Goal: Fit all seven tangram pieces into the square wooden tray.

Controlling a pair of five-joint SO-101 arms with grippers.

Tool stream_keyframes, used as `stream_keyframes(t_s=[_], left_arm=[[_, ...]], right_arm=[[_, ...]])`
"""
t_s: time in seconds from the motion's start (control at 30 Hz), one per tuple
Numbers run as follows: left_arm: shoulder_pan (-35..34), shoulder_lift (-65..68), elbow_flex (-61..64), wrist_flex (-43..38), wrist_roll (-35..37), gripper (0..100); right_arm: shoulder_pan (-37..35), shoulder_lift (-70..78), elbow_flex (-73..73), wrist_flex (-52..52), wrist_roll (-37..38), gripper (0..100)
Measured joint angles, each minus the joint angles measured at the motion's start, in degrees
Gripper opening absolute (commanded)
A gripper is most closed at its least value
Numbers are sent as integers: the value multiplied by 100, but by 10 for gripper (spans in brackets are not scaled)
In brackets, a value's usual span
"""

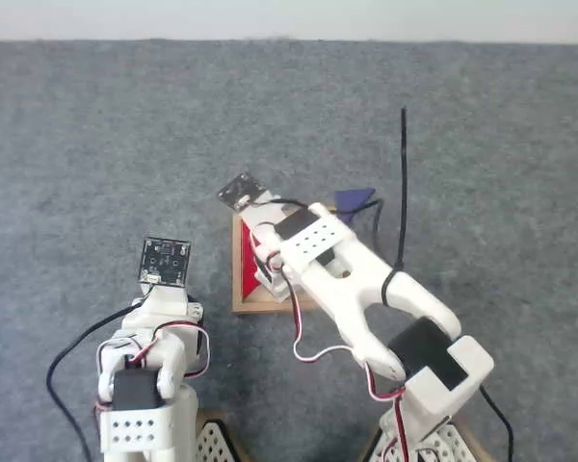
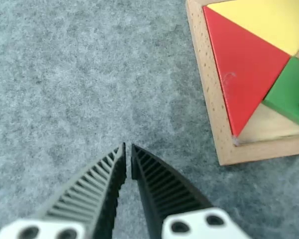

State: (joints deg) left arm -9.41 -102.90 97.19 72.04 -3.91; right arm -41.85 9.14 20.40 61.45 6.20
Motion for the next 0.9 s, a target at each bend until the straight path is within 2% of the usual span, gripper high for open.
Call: stream_keyframes(t_s=[0.2, 0.5, 0.7, 0.9], left_arm=[[0, 0, 0, 0, 0, 21], [0, 0, 0, 0, 0, 21], [-9, 0, 0, 0, 0, 21], [0, 0, 0, 0, 0, 21]], right_arm=[[53, 0, -193, 70, 0, 281], [897, -1310, -123, 589, 0, 280], [1618, -2136, 985, 589, 0, 280], [1670, -2259, 2040, 571, 105, 281]])
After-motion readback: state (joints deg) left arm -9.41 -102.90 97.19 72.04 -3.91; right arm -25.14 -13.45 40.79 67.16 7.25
